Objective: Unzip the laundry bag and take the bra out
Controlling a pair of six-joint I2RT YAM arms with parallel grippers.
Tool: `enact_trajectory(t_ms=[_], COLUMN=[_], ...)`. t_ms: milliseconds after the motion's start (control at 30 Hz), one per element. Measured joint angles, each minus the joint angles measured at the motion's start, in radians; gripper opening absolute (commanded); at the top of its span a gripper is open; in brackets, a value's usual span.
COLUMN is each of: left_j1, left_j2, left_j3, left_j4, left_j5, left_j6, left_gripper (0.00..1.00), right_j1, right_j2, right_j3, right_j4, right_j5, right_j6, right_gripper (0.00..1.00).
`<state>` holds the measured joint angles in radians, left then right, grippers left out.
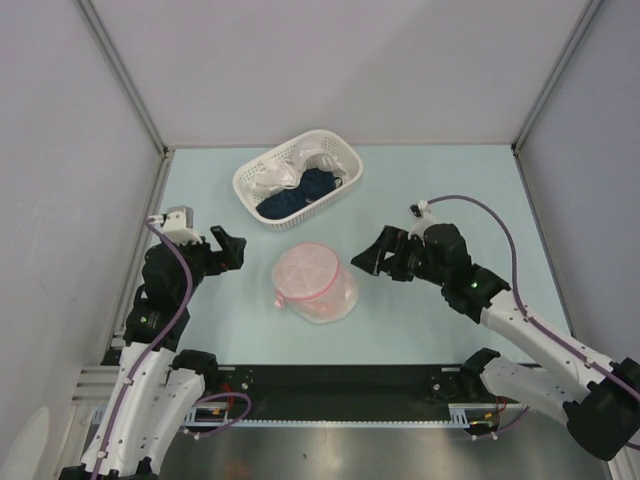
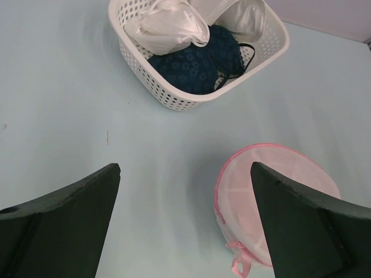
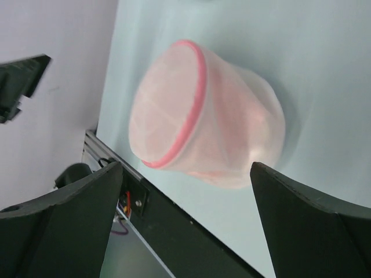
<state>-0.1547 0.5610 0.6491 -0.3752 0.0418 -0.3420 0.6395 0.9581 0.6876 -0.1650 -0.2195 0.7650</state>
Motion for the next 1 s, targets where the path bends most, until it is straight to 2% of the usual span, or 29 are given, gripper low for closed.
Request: enact_trajectory(t_ms=[200, 367, 567, 833, 933, 967, 1000], left_j1=[-0.004, -0.028, -0.05, -0.053, -0.053, -0.053, -0.053], left_j2=[0.026, 0.064, 0.119, 0.126, 0.126, 0.126, 0.126], left_j3=[-0.027, -0.114, -0.174, -0.241, -0.254, -0.257, -0.259], left_j4=[0.037, 0.097, 0.14, 0.219, 0.231, 0.235, 0.238], left_j5=[0.026, 0.059, 0.08, 0.109, 0.116, 0.118, 0.12], left_j6=[-0.053, -0.132, -0.185, -0.227, -0.235, -0.236, -0.237], left_gripper=[0.99, 0.99, 0.99, 0.99, 0.99, 0.99, 1.0], right_j1=[-0.015, 0.016, 0.031, 0.031, 0.031, 0.031, 0.031], right_j2=[0.127, 0.249, 0.291, 0.388, 0.422, 0.431, 0.436], right_j3=[0.111, 0.111, 0.103, 0.1, 0.1, 0.1, 0.1], right_j4=[0.029, 0.06, 0.099, 0.147, 0.16, 0.163, 0.164], right_j5=[-0.045, -0.083, -0.093, -0.127, -0.144, -0.149, -0.153], right_j6=[-0.018, 0.005, 0.029, 0.037, 0.037, 0.036, 0.033], right_gripper=[0.89, 0.81, 0.7, 0.62, 0.46, 0.34, 0.28])
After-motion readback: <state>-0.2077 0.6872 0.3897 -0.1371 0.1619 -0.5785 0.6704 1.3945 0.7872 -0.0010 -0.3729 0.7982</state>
